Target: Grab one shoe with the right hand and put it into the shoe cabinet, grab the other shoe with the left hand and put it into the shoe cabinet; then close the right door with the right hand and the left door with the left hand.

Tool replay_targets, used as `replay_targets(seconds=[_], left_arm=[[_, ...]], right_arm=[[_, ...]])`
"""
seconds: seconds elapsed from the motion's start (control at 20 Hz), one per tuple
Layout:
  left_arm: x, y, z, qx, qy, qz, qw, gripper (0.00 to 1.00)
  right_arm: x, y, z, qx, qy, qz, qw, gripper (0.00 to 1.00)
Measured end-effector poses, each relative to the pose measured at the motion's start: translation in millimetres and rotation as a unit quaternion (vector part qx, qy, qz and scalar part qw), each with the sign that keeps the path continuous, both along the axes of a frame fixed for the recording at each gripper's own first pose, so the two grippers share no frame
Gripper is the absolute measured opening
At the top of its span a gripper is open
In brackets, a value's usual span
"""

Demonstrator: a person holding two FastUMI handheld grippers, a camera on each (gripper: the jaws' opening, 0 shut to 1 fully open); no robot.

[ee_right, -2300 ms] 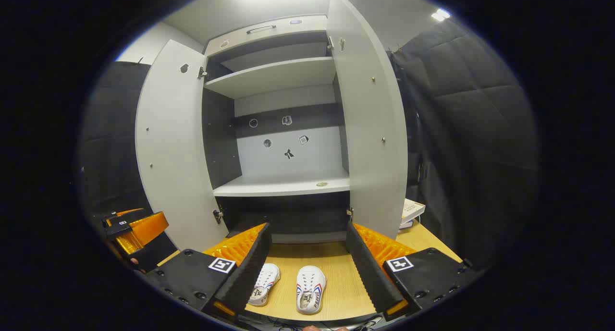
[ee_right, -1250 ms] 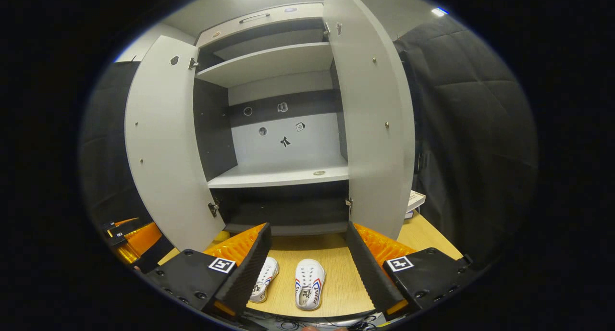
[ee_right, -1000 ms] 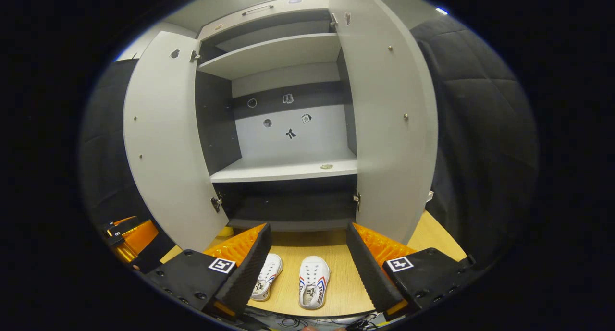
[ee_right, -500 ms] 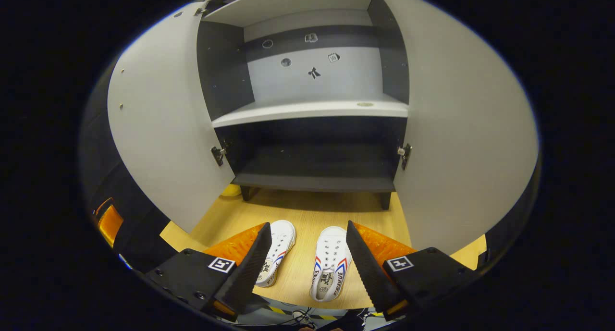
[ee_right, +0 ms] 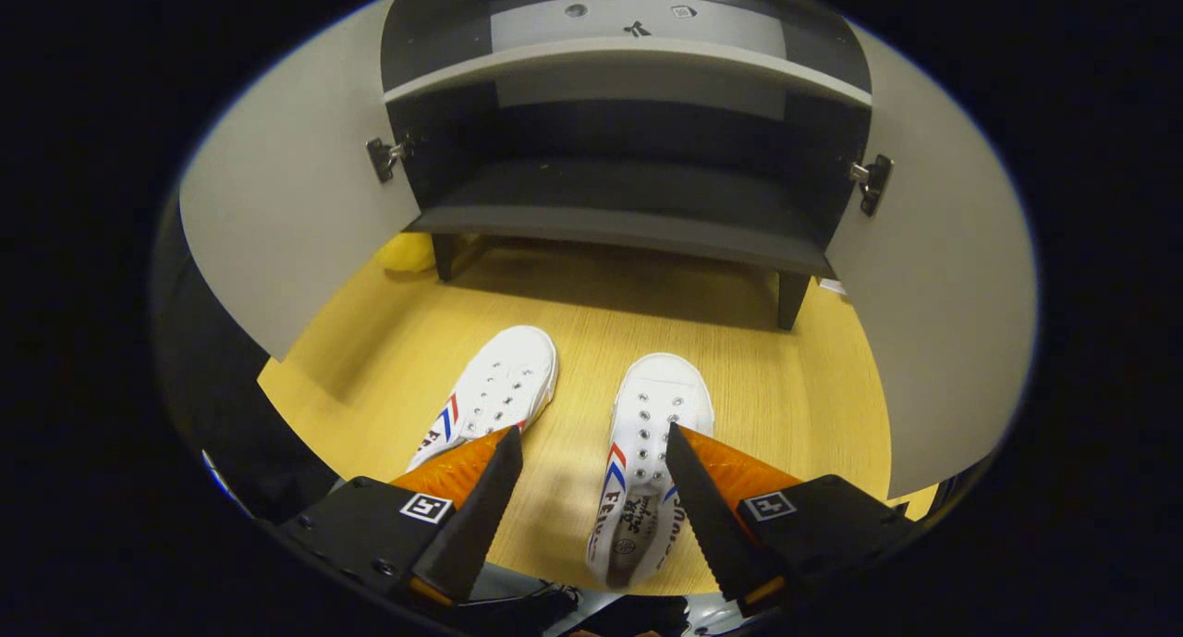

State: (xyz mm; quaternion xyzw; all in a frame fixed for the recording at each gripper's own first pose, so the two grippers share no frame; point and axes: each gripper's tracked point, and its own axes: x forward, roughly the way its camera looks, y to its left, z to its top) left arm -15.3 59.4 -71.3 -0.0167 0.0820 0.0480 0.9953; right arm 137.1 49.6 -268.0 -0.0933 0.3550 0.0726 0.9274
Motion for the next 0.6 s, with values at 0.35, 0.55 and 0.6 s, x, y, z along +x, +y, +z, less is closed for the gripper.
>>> replay_targets(seconds=[0.35, 0.55, 0.6], left_arm=[[-4, 1, -4, 0.006, 0.008, 0.011, 1.0, 0.94], [-10, 1, -7, 0.008, 0.012, 0.015, 1.0, 0.94], [-13, 1, -7, 0.008, 0.013, 0.016, 1.0, 0.94]], right_arm=[[10, -20, -58, -0.103, 0.037, 0.003, 0.994, 0.99], [19, -31, -68, -0.211, 0.027, 0.024, 0.977, 0.77], [17, -32, -70, -0.235, 0.025, 0.026, 0.971, 0.61]])
